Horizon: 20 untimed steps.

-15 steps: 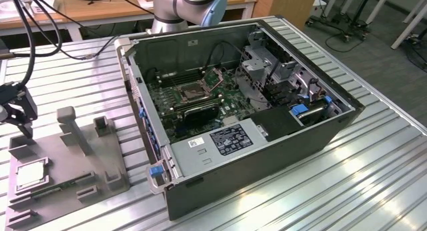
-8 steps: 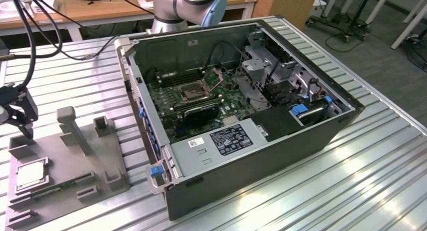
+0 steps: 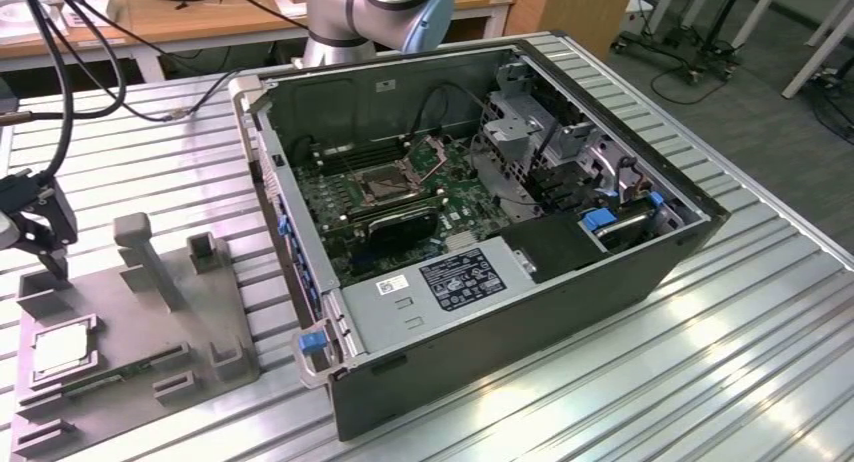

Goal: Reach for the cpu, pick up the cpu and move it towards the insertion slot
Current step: 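Reach for the cpu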

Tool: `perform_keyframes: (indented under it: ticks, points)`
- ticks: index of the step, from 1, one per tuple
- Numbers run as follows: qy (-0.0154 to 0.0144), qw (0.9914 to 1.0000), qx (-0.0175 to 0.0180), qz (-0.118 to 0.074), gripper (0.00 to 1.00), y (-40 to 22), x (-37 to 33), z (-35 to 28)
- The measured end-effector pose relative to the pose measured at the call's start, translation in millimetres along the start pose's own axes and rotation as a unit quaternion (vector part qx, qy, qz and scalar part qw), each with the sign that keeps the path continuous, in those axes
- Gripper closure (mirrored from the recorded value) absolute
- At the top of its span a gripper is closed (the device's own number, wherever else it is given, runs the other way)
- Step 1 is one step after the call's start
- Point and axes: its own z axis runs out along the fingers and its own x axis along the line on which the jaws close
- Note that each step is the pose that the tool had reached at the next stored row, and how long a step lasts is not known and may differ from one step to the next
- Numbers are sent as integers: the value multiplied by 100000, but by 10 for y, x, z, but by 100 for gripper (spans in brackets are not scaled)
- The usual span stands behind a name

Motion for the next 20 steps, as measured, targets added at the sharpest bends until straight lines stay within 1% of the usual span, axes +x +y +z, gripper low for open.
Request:
perform_keyframes:
  ticks: [6, 14, 20]
  points:
    - [0, 100000, -12, -3, 24, -5, 0, 25]
    - [-9, 100000, -36, 3, 24, -20, 1, 92]
    - [-6, 100000, -32, 0, 24, -27, 1, 120]
